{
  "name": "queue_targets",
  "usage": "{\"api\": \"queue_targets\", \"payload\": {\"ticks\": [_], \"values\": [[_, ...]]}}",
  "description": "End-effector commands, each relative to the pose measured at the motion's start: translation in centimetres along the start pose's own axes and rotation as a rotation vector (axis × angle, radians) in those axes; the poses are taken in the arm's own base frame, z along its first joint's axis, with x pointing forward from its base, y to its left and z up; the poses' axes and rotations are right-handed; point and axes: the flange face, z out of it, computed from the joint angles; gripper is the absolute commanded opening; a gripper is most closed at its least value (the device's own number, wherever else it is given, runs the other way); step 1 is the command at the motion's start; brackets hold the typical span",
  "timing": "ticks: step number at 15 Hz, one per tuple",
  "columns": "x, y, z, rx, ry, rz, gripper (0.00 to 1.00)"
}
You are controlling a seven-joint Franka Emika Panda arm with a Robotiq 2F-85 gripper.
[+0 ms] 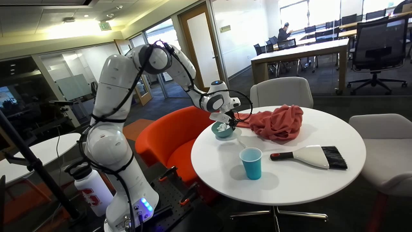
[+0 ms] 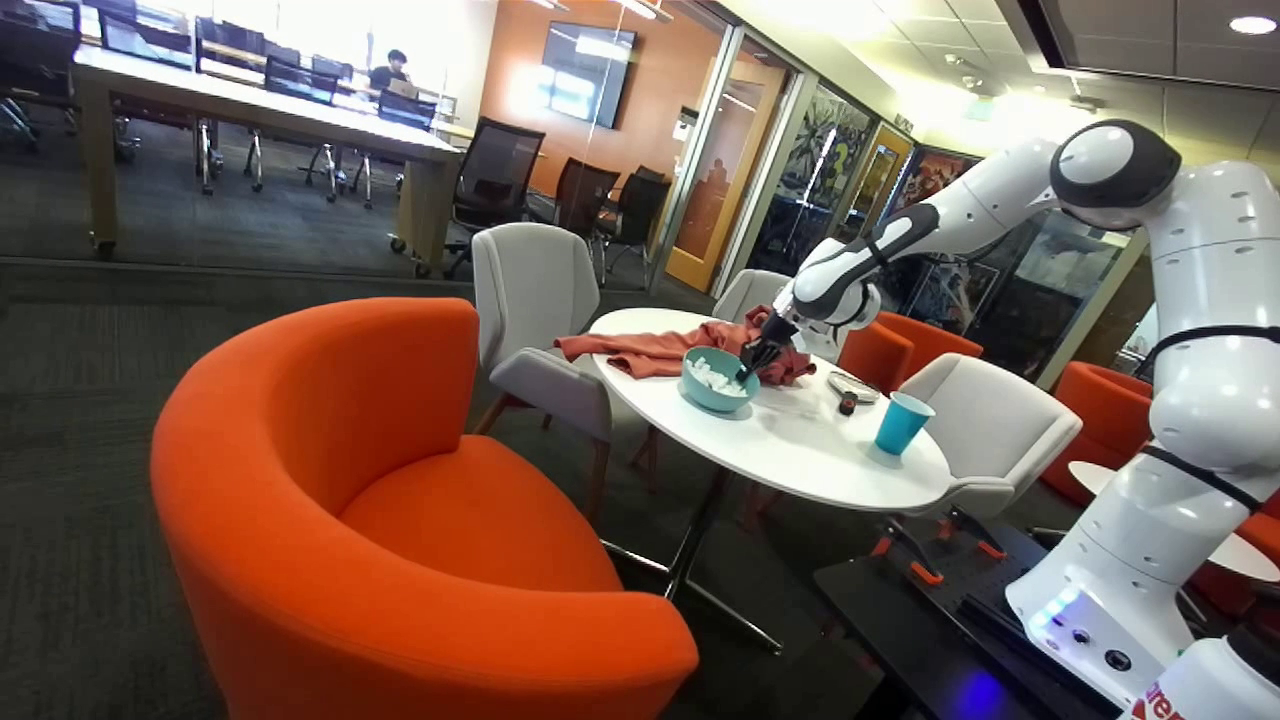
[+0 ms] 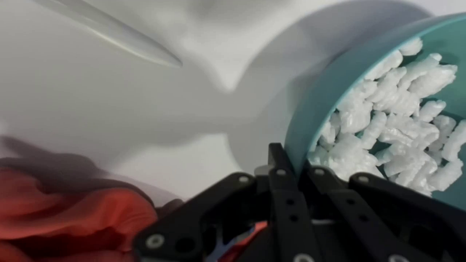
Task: Move the bowl to the left
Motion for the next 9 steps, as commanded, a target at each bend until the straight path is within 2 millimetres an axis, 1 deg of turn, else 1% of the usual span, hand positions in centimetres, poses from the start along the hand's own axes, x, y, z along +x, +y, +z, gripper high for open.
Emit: {"api": "queue_targets", "payload": {"ticks": [1, 3, 4, 5, 9], "values": [[0.6, -0.3, -1.1, -0.004, 0.009, 0.009, 0.38], [-0.4, -0.4, -2.1, 0.009, 0.002, -0.001, 0.51], [-1.0, -0.5, -2.8, 0.014, -0.008, 0.0, 0.6], [-1.6, -0.7, -3.6, 0.019, -0.008, -0.005, 0.66], [-4.4, -1.2, -7.7, 0.064, -0.019, -0.055, 0.97]]}}
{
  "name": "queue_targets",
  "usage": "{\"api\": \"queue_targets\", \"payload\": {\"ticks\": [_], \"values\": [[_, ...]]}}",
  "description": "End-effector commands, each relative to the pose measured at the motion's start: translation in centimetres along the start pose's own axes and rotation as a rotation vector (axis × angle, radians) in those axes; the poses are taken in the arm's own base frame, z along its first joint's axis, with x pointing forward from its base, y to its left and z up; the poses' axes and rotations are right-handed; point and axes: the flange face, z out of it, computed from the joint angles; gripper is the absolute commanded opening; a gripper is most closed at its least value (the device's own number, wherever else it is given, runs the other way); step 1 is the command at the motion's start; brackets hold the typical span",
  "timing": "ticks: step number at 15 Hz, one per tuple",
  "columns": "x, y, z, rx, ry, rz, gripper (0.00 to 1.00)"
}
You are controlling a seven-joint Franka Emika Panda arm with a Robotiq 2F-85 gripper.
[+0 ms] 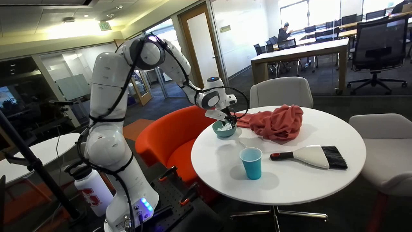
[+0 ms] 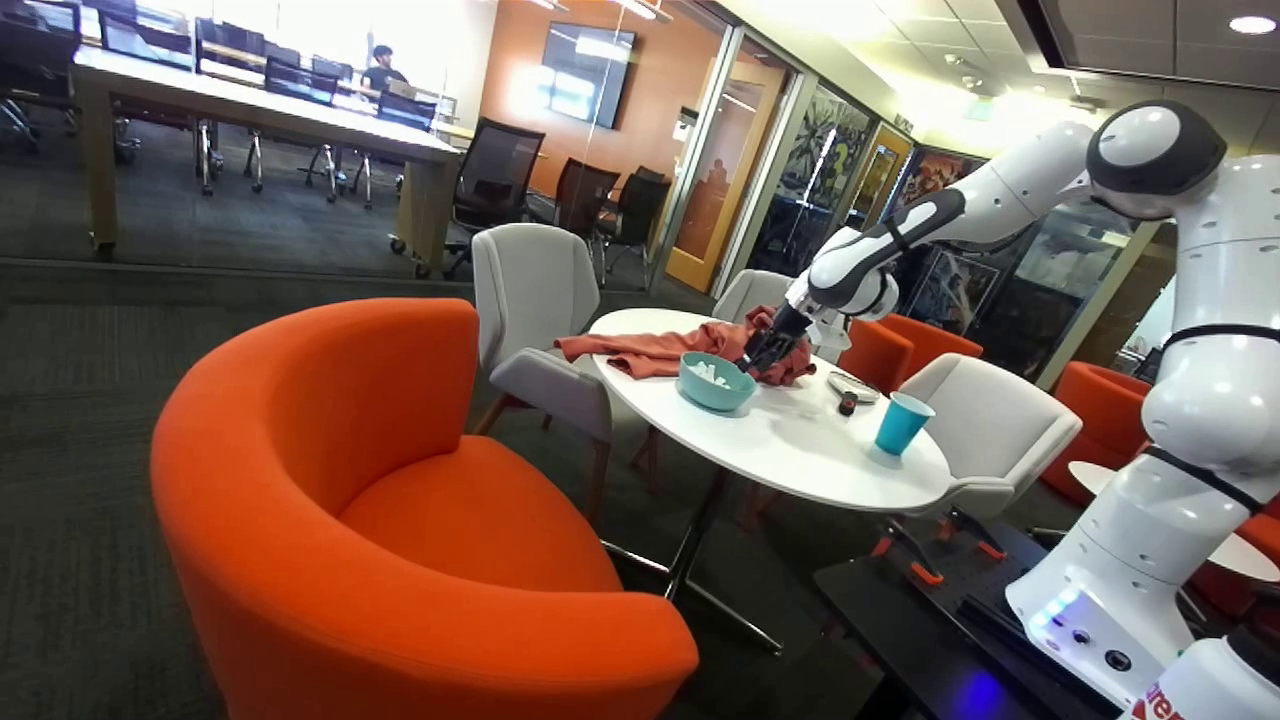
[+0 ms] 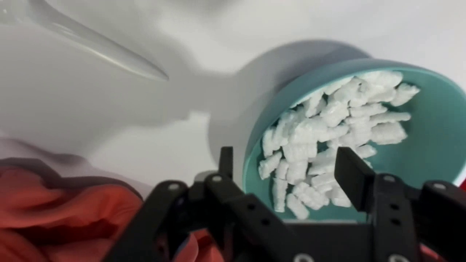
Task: Move the bowl to the left
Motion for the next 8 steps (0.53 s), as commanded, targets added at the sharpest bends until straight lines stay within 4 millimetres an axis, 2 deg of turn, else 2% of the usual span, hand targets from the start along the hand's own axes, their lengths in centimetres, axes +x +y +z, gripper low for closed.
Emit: {"api": "queue_targets", "payload": {"ticks": [1, 4, 8], "values": [[-3.3, -0.5, -5.4, 0.039, -0.022, -0.051, 1.0], [-5.3, 0.4, -9.3, 0.015, -0.01, -0.079, 1.0], [-7.1, 1.7, -12.8, -0.002, 0.001, -0.107, 1.0]]}}
